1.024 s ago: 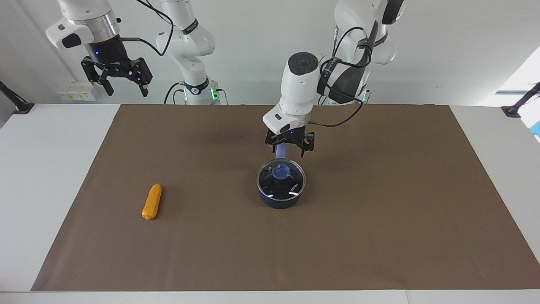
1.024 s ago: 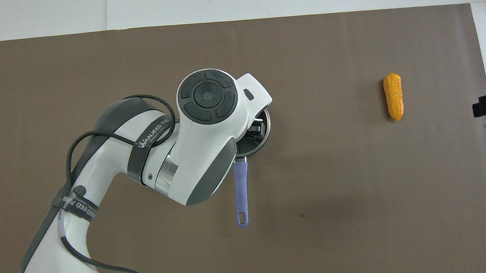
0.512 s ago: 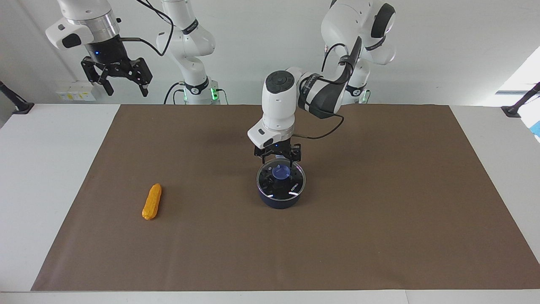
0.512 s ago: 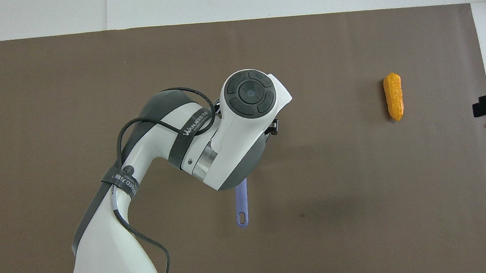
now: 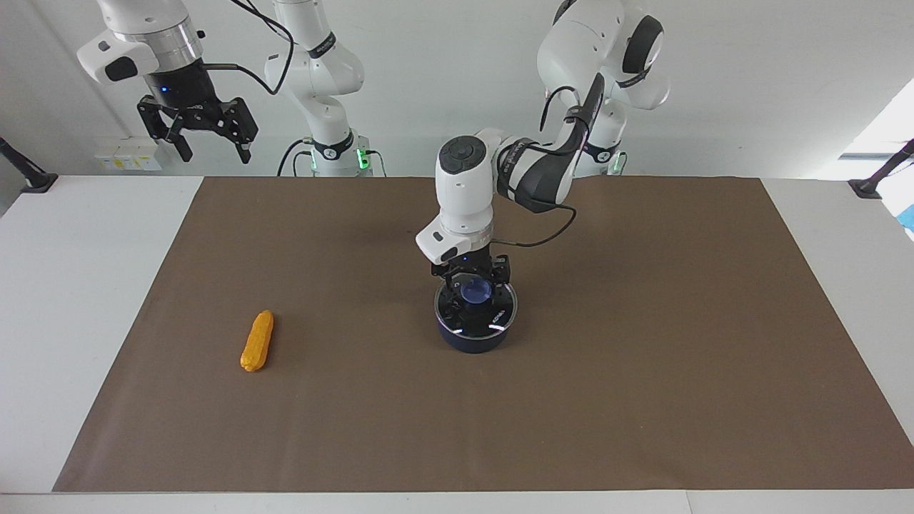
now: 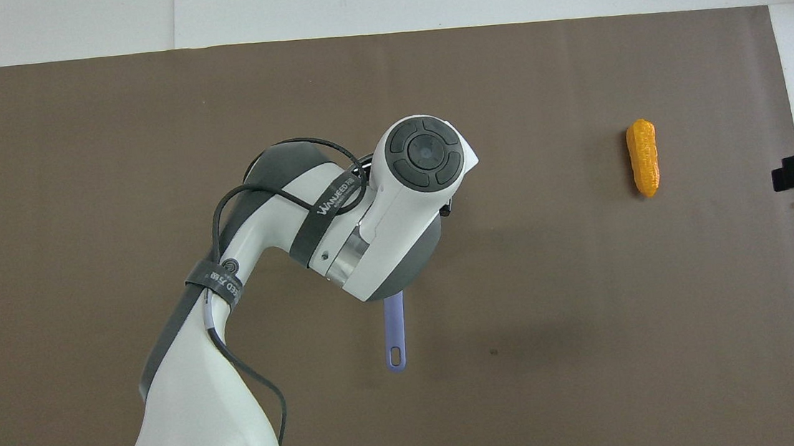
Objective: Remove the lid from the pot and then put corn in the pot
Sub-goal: 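Grasp the glass lid knob with the left gripper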
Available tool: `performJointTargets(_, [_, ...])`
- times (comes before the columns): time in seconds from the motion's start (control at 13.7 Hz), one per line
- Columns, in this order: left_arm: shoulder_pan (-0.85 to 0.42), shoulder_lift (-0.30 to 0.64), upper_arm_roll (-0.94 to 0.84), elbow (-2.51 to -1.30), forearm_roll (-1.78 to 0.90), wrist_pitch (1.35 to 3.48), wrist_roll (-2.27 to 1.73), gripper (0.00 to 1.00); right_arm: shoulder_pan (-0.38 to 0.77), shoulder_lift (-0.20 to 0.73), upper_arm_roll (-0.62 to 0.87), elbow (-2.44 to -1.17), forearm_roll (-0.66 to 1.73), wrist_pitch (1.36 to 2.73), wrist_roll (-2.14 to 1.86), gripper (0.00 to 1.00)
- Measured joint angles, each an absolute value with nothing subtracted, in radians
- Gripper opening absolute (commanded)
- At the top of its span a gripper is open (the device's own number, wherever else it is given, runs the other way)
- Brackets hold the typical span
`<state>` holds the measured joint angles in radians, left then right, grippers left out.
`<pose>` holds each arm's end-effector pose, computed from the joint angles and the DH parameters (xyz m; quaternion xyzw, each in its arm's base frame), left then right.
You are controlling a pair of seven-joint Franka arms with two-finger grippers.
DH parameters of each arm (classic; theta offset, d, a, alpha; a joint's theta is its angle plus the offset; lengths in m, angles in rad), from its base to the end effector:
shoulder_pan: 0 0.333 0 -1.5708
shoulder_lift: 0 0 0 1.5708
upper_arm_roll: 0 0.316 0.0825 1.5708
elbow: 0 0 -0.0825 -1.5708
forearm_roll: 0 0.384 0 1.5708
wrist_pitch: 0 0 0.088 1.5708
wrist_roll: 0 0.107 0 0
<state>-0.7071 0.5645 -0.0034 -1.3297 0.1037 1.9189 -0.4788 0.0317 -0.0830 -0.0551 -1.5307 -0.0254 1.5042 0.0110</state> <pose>0.5507 -0.4635 0.4076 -0.9900 0.1321 -0.0371 0.0329 0.5207 -0.0165 0.6819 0.9994 -0.0184 0.0281 0.0105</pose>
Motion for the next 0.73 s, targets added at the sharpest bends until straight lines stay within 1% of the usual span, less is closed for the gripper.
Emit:
performJointTargets(0.51, [-0.706, 0.574, 0.008, -1.329, 0.107, 1.947, -0.479, 1.00, 0.032, -0.083, -0.055, -1.531, -0.025, 1.504, 0.011, 1.00])
performJointTargets(0.59, [-0.706, 0.575, 0.008, -1.328, 0.107, 1.947, -0.479, 0.85, 0.032, -0.083, -0.055, -1.531, -0.025, 1.504, 0.011, 1.00])
performJointTargets(0.66, [-0.706, 0.575, 0.008, -1.328, 0.107, 1.947, -0.479, 0.62, 0.032, -0.083, -0.055, -1.531, -0.025, 1.504, 0.011, 1.00])
performJointTargets(0.73, [-0.706, 0.575, 0.008, -1.328, 0.107, 1.947, -0.479, 0.27, 0.032, -0.083, -0.055, -1.531, -0.025, 1.504, 0.011, 1.00])
